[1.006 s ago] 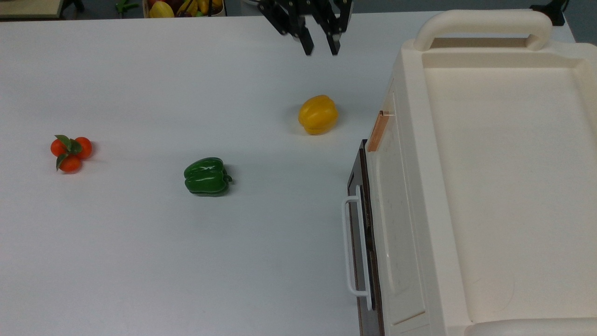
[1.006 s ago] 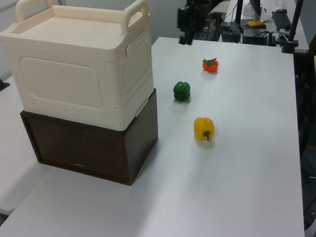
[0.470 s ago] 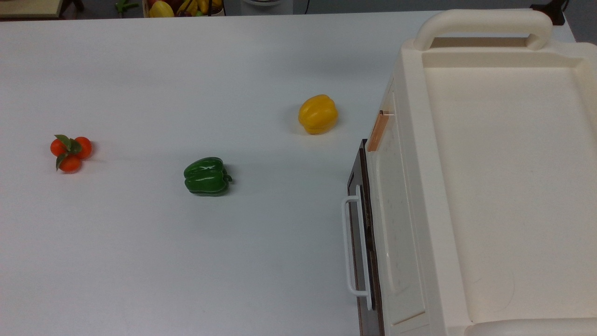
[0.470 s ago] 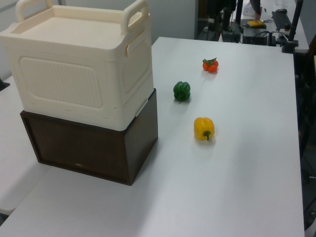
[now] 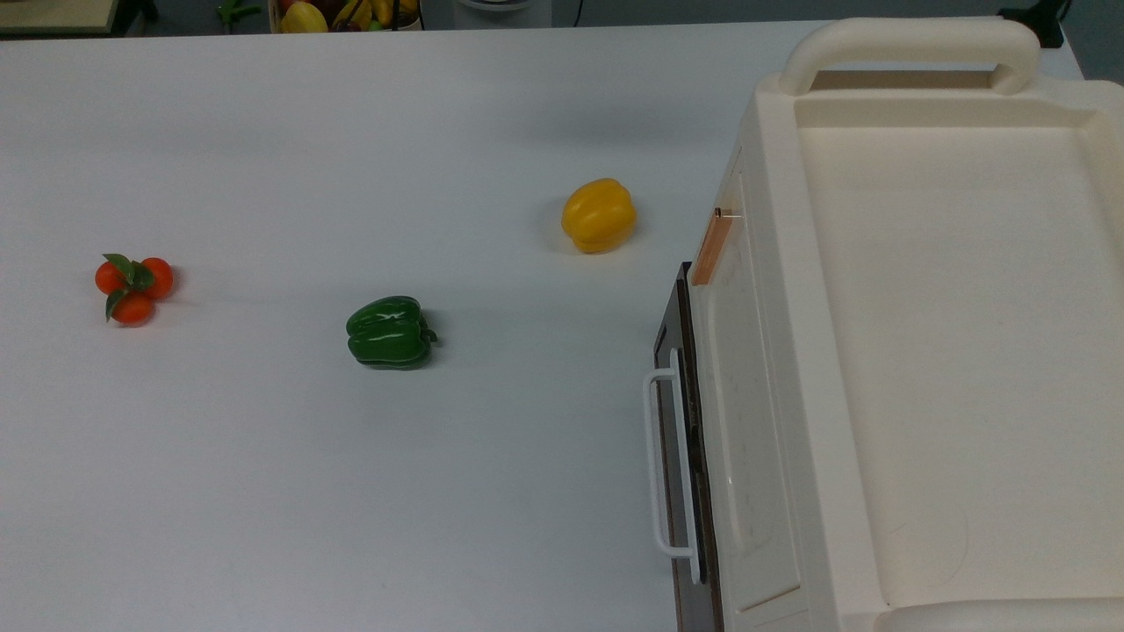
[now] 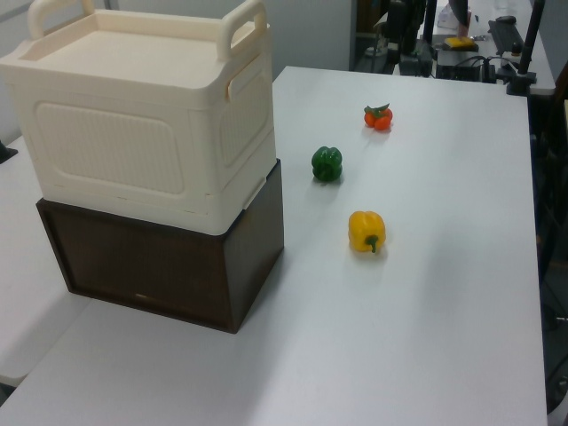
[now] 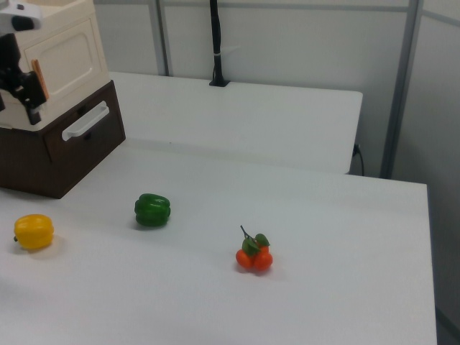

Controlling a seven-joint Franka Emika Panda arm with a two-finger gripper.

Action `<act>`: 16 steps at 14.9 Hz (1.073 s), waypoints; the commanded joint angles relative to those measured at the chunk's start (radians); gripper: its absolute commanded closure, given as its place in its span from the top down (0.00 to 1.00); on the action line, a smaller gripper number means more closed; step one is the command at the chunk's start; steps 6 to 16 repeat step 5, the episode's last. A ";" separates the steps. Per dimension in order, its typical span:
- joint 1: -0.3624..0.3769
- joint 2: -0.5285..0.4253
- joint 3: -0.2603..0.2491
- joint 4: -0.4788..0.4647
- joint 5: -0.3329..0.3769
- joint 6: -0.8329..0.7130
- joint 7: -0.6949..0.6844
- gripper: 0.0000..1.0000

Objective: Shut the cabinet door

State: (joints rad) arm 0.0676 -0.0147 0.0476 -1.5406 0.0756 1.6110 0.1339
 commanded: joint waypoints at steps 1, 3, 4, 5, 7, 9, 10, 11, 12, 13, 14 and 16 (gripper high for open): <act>0.072 -0.036 -0.109 -0.064 0.000 0.093 -0.120 1.00; 0.067 -0.034 -0.111 -0.062 0.000 0.099 -0.120 1.00; 0.070 -0.034 -0.109 -0.064 0.000 0.098 -0.120 1.00; 0.072 -0.034 -0.107 -0.064 0.001 0.098 -0.120 1.00; 0.072 -0.034 -0.107 -0.064 0.001 0.098 -0.120 1.00; 0.072 -0.034 -0.107 -0.064 0.001 0.098 -0.120 1.00; 0.072 -0.034 -0.107 -0.064 0.001 0.098 -0.120 1.00; 0.072 -0.034 -0.107 -0.064 0.001 0.098 -0.120 1.00; 0.072 -0.034 -0.107 -0.064 0.001 0.098 -0.120 1.00; 0.072 -0.034 -0.107 -0.064 0.001 0.098 -0.120 1.00; 0.072 -0.034 -0.107 -0.064 0.001 0.098 -0.120 1.00; 0.072 -0.034 -0.107 -0.064 0.001 0.098 -0.120 1.00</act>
